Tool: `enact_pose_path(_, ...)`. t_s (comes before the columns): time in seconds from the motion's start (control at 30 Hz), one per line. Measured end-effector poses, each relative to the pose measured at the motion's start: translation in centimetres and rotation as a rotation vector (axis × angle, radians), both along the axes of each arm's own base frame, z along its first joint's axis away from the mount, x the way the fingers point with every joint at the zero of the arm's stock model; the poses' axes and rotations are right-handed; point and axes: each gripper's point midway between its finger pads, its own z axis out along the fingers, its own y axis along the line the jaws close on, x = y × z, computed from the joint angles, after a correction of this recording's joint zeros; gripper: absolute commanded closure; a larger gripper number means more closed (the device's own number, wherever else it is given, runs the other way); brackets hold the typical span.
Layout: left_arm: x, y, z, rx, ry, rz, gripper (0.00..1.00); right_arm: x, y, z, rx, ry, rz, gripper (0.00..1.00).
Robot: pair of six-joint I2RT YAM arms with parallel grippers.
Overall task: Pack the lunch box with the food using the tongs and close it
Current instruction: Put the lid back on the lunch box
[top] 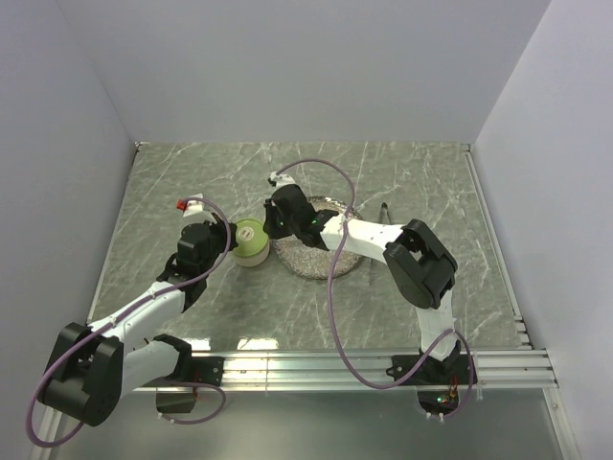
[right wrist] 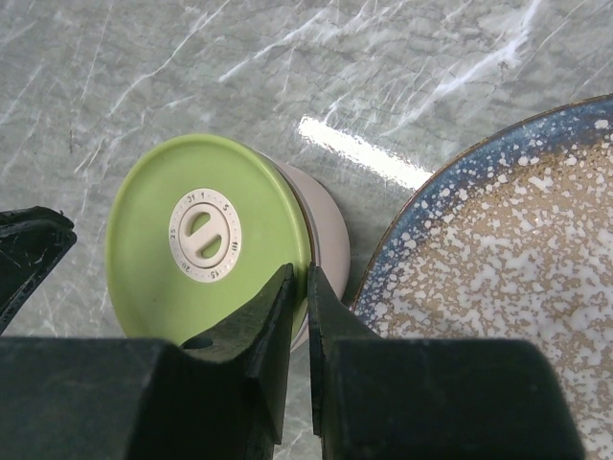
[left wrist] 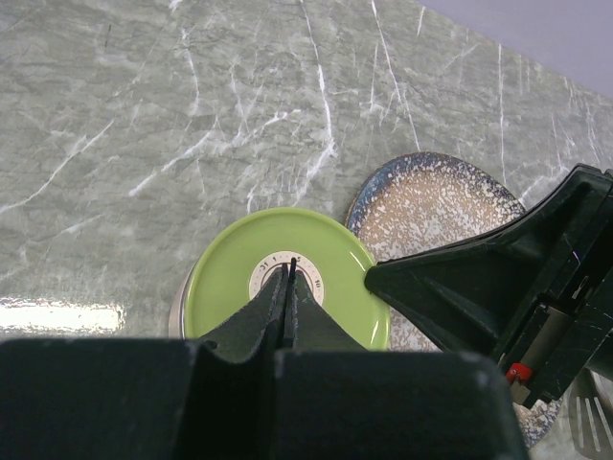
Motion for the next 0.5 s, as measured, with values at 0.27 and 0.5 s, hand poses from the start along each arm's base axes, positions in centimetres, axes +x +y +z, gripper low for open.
enact_pose_path(0.27, -0.01, 0.00, 0.01, 0.000, 0.000, 0.000, 0.99, -0.23, -0.02, -0.08, -0.017, 0.006, 0.004, 0.84)
enact_pose_path(0.5, -0.02, 0.01, -0.02, 0.000, 0.000, 0.000, 0.99, -0.17, 0.09, -0.32, -0.034, 0.003, 0.004, 0.84)
